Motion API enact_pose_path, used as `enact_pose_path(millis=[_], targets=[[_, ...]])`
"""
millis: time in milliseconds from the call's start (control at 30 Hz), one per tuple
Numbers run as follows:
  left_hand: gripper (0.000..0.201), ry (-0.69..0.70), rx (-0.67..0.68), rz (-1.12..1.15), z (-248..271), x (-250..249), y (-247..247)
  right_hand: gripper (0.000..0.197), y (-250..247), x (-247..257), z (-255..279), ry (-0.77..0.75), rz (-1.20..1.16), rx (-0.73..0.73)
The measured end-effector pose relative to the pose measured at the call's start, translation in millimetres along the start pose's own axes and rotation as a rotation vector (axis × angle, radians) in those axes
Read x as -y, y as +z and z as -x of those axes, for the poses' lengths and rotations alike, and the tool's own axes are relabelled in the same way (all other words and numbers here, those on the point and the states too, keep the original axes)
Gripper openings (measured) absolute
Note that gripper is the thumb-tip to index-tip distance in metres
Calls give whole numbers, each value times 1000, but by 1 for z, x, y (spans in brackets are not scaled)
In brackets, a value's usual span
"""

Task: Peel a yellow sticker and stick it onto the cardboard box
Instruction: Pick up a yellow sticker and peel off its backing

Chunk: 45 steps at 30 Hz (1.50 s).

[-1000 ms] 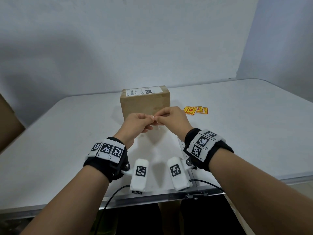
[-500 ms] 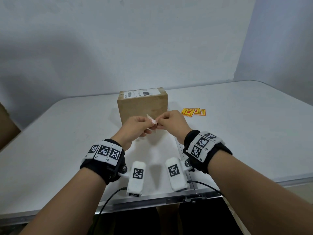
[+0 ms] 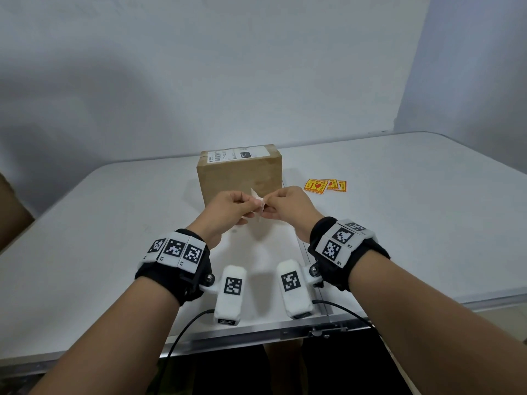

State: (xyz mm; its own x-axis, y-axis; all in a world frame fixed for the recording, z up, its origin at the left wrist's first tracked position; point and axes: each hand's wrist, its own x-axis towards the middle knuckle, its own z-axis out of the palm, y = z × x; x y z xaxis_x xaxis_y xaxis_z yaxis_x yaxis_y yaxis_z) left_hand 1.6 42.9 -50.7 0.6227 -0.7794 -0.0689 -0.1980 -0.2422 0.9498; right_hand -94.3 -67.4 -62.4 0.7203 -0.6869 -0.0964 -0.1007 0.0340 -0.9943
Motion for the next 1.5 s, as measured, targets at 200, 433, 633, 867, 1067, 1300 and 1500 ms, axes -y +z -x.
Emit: enact_pose_path(millis=[200, 433, 633, 867, 1067, 1300, 1500], targets=[[17, -88, 64, 146, 1, 1, -9, 19, -11, 3, 1, 73, -49, -21], [19, -105, 24, 298, 2, 1, -6, 28, -9, 3, 2, 69, -101, 36], [19, -66, -22, 297, 1, -3, -2, 26, -9, -1, 2, -41, 16, 43], [17, -30, -43, 172, -1, -9, 1, 12, -9, 3, 2, -75, 59, 27], [7, 79, -116, 5, 1, -12, 5, 22, -8, 2, 0, -31, -18, 13], [7, 26, -158, 106, 2, -10, 3, 7, -13, -1, 0, 0, -86, -47], [7, 5, -190, 155, 4, -6, 6, 16, -13, -3, 2, 41, -155, -55]])
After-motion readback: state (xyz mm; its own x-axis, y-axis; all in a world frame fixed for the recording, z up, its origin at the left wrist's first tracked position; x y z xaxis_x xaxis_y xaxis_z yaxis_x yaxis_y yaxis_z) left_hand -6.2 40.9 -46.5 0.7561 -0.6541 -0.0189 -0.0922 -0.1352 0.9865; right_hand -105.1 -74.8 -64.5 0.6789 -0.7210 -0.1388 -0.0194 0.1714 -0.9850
